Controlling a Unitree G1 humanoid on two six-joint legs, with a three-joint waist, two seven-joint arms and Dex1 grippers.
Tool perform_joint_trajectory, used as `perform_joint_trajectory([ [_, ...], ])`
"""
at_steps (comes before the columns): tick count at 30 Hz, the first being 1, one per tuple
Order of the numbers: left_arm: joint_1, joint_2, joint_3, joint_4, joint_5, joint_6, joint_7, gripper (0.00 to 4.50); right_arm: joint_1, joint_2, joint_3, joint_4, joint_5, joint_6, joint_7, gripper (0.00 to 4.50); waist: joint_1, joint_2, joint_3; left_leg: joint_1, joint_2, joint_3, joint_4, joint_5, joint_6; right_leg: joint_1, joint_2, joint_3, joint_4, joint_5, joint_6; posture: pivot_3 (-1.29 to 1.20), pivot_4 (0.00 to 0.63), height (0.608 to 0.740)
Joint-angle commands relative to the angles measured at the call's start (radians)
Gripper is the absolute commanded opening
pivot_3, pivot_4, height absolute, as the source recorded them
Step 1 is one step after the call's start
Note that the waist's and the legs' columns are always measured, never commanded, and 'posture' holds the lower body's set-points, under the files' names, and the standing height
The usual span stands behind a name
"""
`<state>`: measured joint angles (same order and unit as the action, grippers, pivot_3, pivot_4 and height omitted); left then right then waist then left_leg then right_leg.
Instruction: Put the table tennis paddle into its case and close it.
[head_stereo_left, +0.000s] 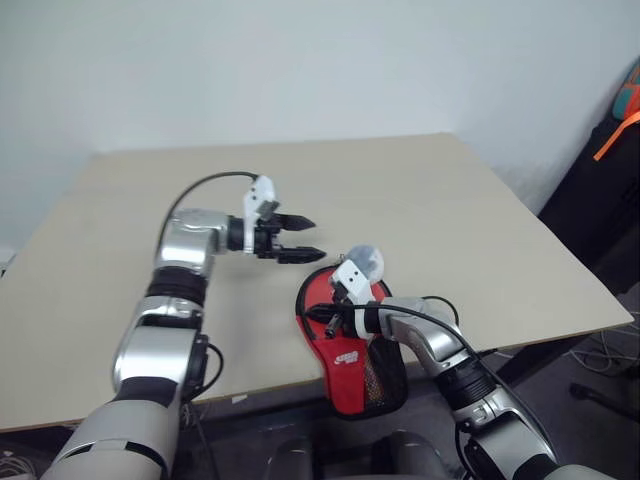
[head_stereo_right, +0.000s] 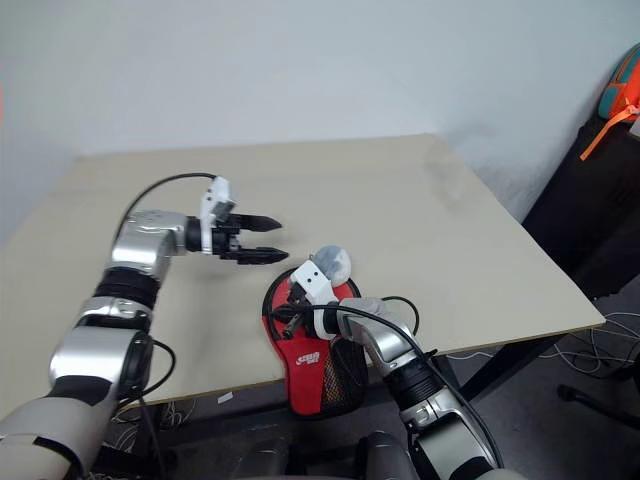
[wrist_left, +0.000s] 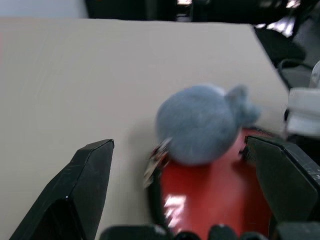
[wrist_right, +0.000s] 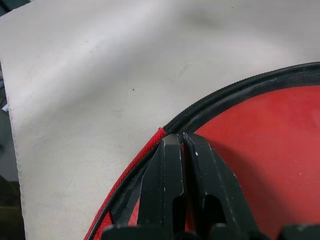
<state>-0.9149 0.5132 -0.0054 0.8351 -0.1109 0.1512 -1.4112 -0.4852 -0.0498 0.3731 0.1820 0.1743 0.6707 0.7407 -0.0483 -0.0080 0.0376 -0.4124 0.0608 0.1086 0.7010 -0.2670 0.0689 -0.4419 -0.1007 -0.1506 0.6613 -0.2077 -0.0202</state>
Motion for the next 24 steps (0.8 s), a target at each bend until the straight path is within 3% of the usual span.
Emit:
perform_joint_trajectory([
  [1,0.029,0.042,0.043,-0.095,-0.056,0.035,0.004,4.47,0.014,-0.007,0.022,0.031,-0.003,0.022,0.008,0.14,0.002,0.000,0.000,0.000,0.000,0.000,0.000,0.000,0.000,0.000,0.000,0.000,0.000,0.000,0.000,0.00,0.000,0.706],
  [10,0.349,0.016,0.077,-0.580,-0.193,0.215,0.144,4.47,0.015,-0.108,0.030,-0.168,0.027,0.148,0.045,0.14,0.005,0.000,0.000,-0.001,-0.002,0.001,0.001,0.001,-0.003,0.000,-0.002,0.002,0.000,0.000,0.000,0.00,0.000,0.706],
  [11,0.375,0.009,0.074,-0.617,-0.202,0.231,0.161,4.50,0.014,-0.123,0.029,-0.199,0.035,0.172,0.048,0.52,0.005,0.000,0.000,-0.001,-0.002,0.002,0.001,0.002,-0.005,0.000,-0.002,0.003,0.000,0.000,0.000,0.00,0.000,0.706],
  [15,0.451,-0.021,0.053,-0.714,-0.224,0.273,0.223,3.57,0.000,-0.198,0.001,-0.354,0.093,0.284,0.074,1.72,0.007,0.000,0.001,-0.001,-0.003,0.001,0.002,-0.003,-0.003,0.000,-0.003,0.003,-0.001,0.000,-0.001,0.00,0.000,0.706],
  [22,0.488,-0.041,0.012,-0.728,-0.230,0.272,0.272,1.07,-0.076,-0.334,-0.122,-0.574,0.232,0.483,0.094,4.25,0.006,0.001,0.001,-0.001,-0.003,0.000,0.001,-0.002,-0.003,0.000,-0.002,0.002,-0.001,0.001,-0.001,0.00,0.000,0.706],
  [24,0.492,-0.052,-0.005,-0.719,-0.229,0.267,0.277,0.40,-0.125,-0.372,-0.176,-0.614,0.278,0.532,0.101,4.50,0.006,0.002,0.002,-0.001,-0.002,0.000,0.001,-0.002,-0.002,0.000,-0.002,0.002,-0.001,0.001,-0.001,0.00,0.000,0.706],
])
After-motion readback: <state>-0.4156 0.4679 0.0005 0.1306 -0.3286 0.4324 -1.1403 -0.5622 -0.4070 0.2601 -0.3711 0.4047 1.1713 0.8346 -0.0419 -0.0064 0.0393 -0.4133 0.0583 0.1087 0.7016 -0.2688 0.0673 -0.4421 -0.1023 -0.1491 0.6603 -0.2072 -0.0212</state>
